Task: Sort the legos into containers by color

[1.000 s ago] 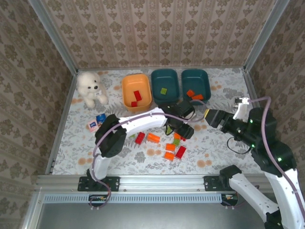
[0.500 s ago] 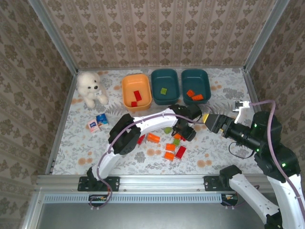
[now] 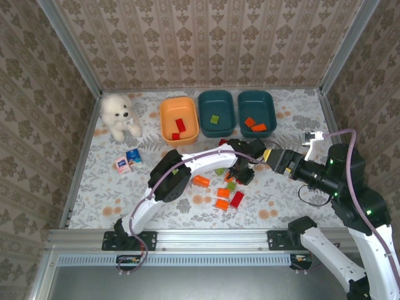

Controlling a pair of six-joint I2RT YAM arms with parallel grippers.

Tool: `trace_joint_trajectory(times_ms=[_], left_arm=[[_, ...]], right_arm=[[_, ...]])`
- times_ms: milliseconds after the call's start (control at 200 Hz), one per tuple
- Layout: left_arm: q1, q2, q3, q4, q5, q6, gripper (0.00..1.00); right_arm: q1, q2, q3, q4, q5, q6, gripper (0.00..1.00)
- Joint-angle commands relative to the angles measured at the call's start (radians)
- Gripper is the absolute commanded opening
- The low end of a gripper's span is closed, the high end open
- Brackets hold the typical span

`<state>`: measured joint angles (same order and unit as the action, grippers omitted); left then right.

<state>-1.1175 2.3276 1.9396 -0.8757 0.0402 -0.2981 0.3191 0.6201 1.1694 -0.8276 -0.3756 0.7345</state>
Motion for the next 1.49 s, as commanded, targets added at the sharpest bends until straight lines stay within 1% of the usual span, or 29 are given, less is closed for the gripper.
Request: trace_joint_trajectory(times_ms=[0, 135, 250, 405, 540, 695, 805, 915, 1000, 1080, 1255, 1430, 1490], left_arm=[[-0.008, 0.009, 0.031, -0.018, -0.029, 0.010, 0.31], [0.003, -0.064, 0.026, 0.003, -0.066, -0.026, 0.26], [0.072, -0.161, 0.026, 0.003, -0.071, -0.095, 0.26], [0.223, -0.289, 0.011, -0.006, -0.076, -0.120, 0.25], [0.372, -0.357, -0.036, 0.005, -0.062, -0.091, 0.25], [0.524, -0.351, -0.062, 0.004, -0.019, -0.062, 0.26], [0.596, -0.307, -0.061, -0.003, 0.018, -0.055, 0.25], [0.626, -0.257, -0.058, -0.005, 0.034, -0.042, 0.25], [0.633, -0.219, -0.054, -0.014, 0.038, -0.038, 0.26], [0.633, -0.185, -0.049, -0.031, 0.037, -0.036, 0.26], [0.632, -0.148, -0.059, -0.043, 0.029, -0.048, 0.25], [0.633, -0.102, -0.050, -0.058, 0.028, -0.038, 0.26], [0.633, -0.091, -0.045, -0.064, 0.022, -0.038, 0.27]], right_arm=[[0.005, 0.003, -0.010, -0.001, -0.025, 0.009, 0.78], [0.005, 0.004, -0.009, 0.004, -0.038, 0.004, 0.78], [0.005, 0.007, -0.008, 0.014, -0.055, -0.004, 0.77], [0.006, 0.035, -0.034, 0.054, -0.078, -0.006, 0.77], [0.006, 0.097, -0.063, 0.103, -0.117, -0.004, 0.77], [0.013, 0.249, -0.069, 0.093, -0.169, -0.045, 0.77], [0.075, 0.361, -0.033, 0.063, -0.130, -0.119, 0.77], [0.152, 0.457, 0.002, 0.082, -0.102, -0.154, 0.76], [0.205, 0.512, 0.019, 0.121, -0.077, -0.148, 0.77], [0.235, 0.541, 0.024, 0.158, -0.061, -0.124, 0.76], [0.262, 0.556, 0.018, 0.195, -0.040, -0.095, 0.77], [0.264, 0.555, 0.026, 0.173, -0.033, -0.108, 0.77], [0.264, 0.553, 0.026, 0.171, -0.035, -0.109, 0.77]])
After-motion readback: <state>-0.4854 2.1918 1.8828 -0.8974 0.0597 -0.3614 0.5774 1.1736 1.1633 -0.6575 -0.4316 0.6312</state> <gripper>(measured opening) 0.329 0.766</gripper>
